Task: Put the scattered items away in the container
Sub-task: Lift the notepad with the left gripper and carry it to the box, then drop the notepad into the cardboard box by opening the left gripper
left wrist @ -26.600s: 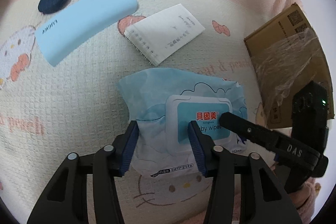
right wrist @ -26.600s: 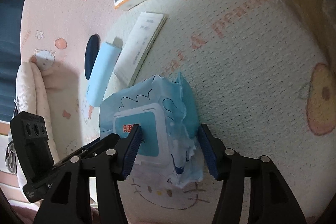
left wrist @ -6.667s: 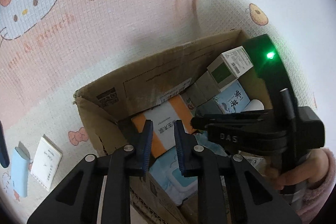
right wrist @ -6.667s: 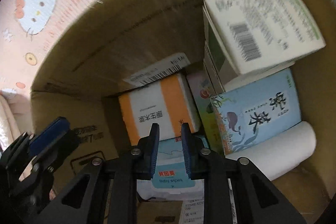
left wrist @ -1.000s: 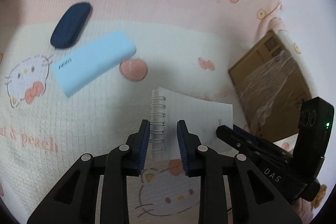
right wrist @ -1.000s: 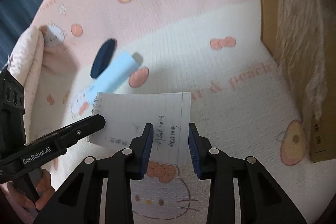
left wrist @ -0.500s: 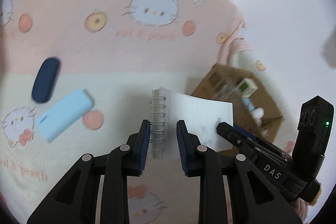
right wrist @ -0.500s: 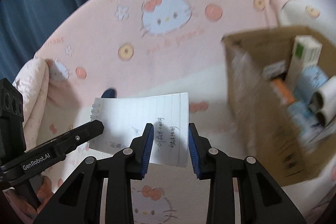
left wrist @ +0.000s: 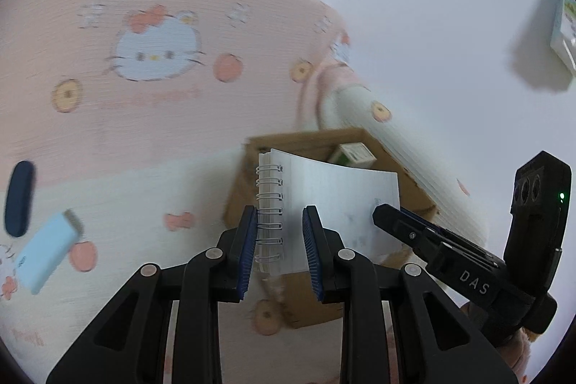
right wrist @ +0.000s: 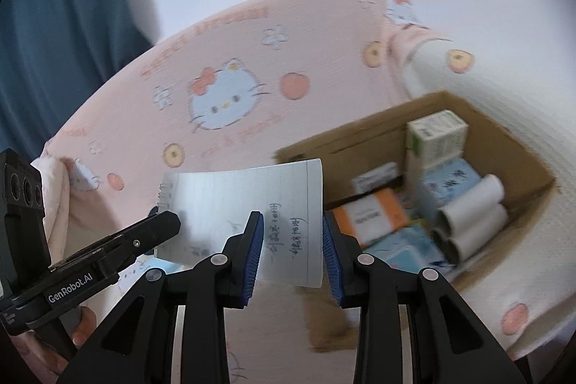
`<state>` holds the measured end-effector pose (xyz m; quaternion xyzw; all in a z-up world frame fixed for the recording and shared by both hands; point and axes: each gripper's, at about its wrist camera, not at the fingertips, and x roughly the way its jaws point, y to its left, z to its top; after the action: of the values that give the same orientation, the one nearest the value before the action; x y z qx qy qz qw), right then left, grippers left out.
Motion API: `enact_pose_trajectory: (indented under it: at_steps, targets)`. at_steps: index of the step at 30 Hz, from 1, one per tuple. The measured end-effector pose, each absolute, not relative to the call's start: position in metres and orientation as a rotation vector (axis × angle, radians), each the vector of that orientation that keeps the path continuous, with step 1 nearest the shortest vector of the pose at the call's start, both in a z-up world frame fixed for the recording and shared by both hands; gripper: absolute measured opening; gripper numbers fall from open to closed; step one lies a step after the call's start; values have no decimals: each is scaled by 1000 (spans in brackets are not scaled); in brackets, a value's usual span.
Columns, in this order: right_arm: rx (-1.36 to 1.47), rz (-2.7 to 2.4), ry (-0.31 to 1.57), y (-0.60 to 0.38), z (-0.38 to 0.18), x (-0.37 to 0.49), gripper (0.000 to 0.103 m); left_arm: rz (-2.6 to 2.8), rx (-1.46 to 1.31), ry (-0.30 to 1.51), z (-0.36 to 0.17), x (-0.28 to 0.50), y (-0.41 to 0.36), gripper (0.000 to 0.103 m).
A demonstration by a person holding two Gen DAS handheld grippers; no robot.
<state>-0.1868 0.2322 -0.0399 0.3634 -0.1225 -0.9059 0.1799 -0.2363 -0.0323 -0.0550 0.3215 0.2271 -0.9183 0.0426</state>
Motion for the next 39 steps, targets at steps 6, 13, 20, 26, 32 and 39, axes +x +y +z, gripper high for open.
enact_pose_trajectory:
  at_steps: [6, 13, 20, 26, 32, 39]
  targets:
    - [1146, -2537, -402, 288, -55, -210, 30, -2836, 1100, 662, -62, -280, 6, 28]
    - [1257, -2482, -387, 322, -67, -234, 30, -2833, 1261, 602, -71, -317, 35, 28]
    - [1361, -2402, -318, 328, -79, -252, 30, -2768, 1527, 467, -88, -327, 51, 30]
    - [1420, -2417, -272, 338, -81, -257, 37, -2735, 1572, 237, -86, -317, 52, 37]
    - [1394, -2406, -279, 337, -68, -253, 38, -2740, 1543, 292, -81, -321, 40, 38]
    - [1413, -2423, -192, 308, -51, -231, 52, -2752, 1474, 358, -71, -315, 35, 47]
